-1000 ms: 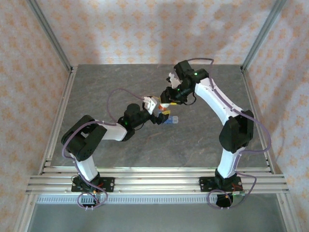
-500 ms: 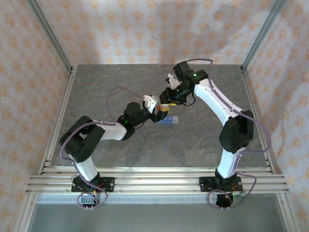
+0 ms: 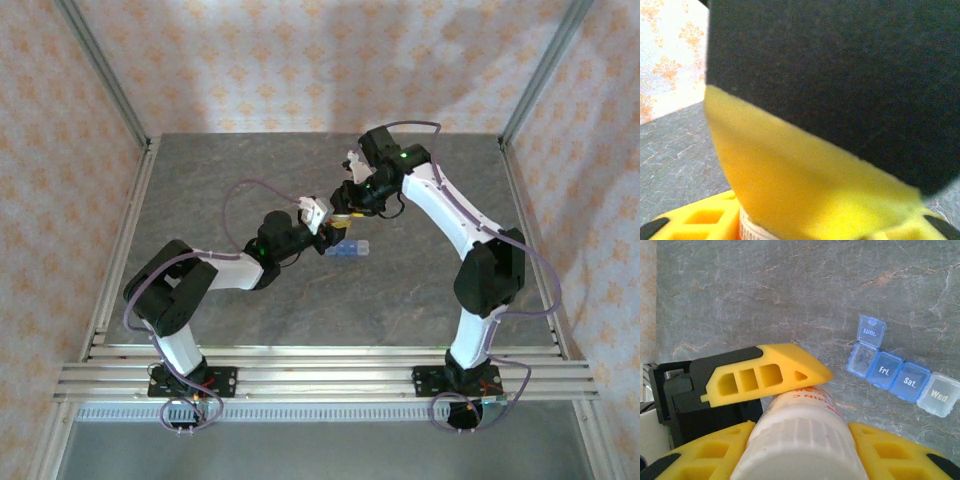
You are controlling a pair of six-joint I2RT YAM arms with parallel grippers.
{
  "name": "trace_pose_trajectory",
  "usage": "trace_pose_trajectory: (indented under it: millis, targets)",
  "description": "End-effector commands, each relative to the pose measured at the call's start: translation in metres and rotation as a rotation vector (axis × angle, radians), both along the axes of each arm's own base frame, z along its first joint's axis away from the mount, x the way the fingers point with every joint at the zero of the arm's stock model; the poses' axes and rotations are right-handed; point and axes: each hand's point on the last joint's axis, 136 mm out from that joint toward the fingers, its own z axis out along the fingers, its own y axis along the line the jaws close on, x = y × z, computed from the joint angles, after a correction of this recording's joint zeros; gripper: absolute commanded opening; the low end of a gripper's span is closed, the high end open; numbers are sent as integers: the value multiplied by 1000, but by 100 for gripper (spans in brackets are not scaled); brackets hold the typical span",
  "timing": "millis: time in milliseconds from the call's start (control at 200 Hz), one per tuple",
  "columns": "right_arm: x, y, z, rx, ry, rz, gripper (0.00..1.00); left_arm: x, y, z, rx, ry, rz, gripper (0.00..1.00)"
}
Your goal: Sort the pills into containers
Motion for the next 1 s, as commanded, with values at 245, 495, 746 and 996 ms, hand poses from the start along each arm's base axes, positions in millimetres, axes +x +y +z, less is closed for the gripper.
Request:
trace_pose_trajectory:
  millis: [245, 495, 746, 996]
  targets:
    - [10, -10, 16, -2, -69, -68, 59, 2, 1, 36, -82, -33, 12, 1]
    - [13, -37, 41, 40, -134, -154, 78, 5, 9, 38, -107, -5, 37, 0]
    - [14, -58, 49, 85, -172, -262, 78, 13, 14, 33, -92, 71, 36, 0]
    - [40, -71, 72, 202, -281, -506, 78, 10, 16, 29, 15, 135, 10, 0]
